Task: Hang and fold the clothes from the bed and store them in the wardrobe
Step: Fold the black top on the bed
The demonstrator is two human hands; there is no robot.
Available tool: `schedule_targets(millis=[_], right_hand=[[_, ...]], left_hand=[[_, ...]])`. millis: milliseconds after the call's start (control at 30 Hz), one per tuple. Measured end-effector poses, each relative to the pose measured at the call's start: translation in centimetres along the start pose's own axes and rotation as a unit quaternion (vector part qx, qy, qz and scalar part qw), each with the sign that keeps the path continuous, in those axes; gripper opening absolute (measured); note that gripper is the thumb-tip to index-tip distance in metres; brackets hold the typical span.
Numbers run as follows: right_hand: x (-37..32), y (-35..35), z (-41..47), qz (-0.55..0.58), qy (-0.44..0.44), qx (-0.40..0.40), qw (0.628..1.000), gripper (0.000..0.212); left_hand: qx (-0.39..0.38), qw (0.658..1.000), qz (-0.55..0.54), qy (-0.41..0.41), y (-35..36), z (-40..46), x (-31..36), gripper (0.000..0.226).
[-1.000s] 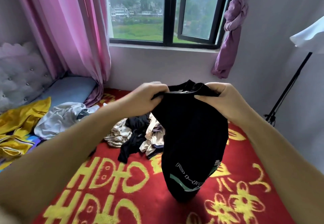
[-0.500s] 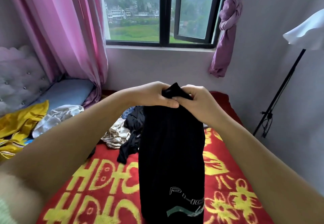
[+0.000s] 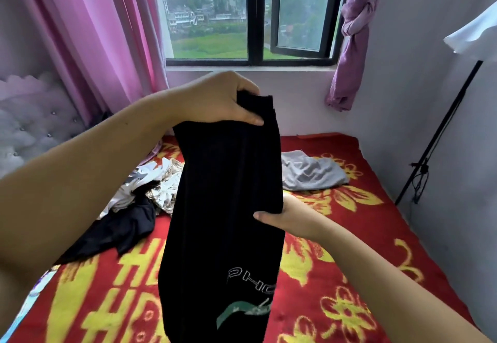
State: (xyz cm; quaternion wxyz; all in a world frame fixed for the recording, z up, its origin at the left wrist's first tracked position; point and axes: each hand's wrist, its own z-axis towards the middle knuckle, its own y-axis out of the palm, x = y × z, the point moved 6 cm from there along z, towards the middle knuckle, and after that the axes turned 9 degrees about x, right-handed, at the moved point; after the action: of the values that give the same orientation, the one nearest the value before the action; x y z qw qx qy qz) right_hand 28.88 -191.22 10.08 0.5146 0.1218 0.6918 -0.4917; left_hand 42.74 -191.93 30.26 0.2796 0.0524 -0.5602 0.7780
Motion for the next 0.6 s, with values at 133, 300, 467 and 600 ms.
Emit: schedule_targets(millis=[133, 300, 467, 600], right_hand=[[1.2, -0.6, 0.6, 0.099, -0.001, 0.026, 0.995, 0.027], [5.7, 1.4, 1.0, 0.004, 0.031, -0.026, 0.999, 0.026], [9.9, -0.3, 1.6, 0.005, 0.071, 0.089, 0.993, 0.015], [9.3, -7.1, 0.1, 0.097, 0.017, 0.309, 0.946, 0.028]], left_hand=[[0.028, 1.000, 0.005, -0.002, -1.1, -0.3, -0.1, 0.017], [0.123, 0.989, -0.075, -0.033, -5.6, -0.1, -0.2, 0.026], [0.194, 0.978, -0.062, -0.043, -9.3, 0.1, -1.3, 0.026], [0.232, 0.966, -0.045, -0.105, -10.4, -0.2, -6.3, 0.029]])
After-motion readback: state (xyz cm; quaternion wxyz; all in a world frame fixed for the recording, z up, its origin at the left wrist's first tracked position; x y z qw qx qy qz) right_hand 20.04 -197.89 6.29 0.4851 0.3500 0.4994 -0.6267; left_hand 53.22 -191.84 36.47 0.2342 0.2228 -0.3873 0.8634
